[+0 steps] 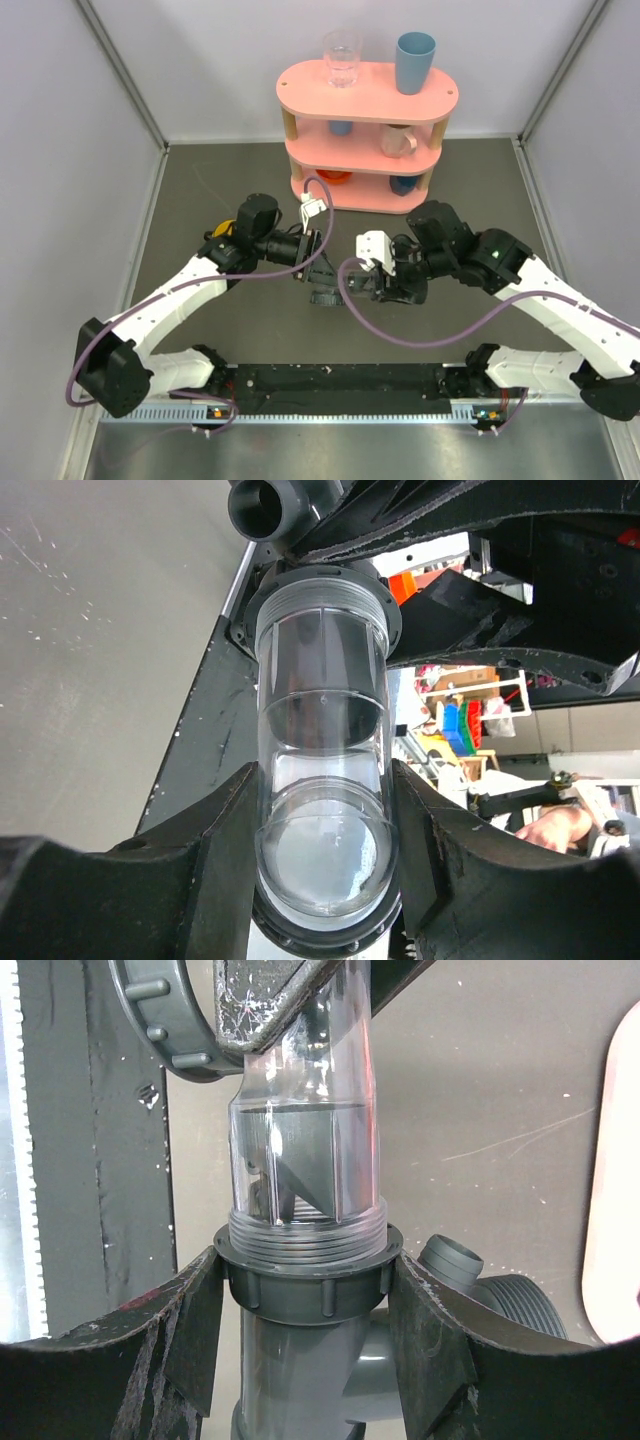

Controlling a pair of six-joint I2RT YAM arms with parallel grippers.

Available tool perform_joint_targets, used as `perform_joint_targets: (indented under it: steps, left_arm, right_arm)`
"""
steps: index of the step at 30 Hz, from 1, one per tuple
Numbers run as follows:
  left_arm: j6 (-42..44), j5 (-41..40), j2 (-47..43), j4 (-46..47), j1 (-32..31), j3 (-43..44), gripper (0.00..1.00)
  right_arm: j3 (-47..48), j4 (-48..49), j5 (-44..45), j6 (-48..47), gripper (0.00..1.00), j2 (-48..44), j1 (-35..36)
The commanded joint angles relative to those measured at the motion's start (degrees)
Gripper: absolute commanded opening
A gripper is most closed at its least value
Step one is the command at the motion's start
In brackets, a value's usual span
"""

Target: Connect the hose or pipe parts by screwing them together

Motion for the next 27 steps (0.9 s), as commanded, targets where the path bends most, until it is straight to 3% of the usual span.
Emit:
perform_joint_targets:
  steps: [1, 13, 27]
  left_arm:
    - [9.4, -0.4, 0.0, 8.6, -2.5, 3.1, 0.0]
    - [18.1, -6.6, -1.5, 8.2, -3.9, 5.4, 0.0]
    - [31.6, -4.9, -7.1, 14.4, -6.9, 0.9, 0.0]
  right_arm:
    - [4.7, 16.8, -14.6, 0.8, 0.0, 1.9, 1.3]
    - [3.7, 15.6, -18.4, 3.7, 0.0, 3.5, 1.3]
    - [3.9, 15.8, -22.2, 6.6, 0.0, 5.3, 0.7]
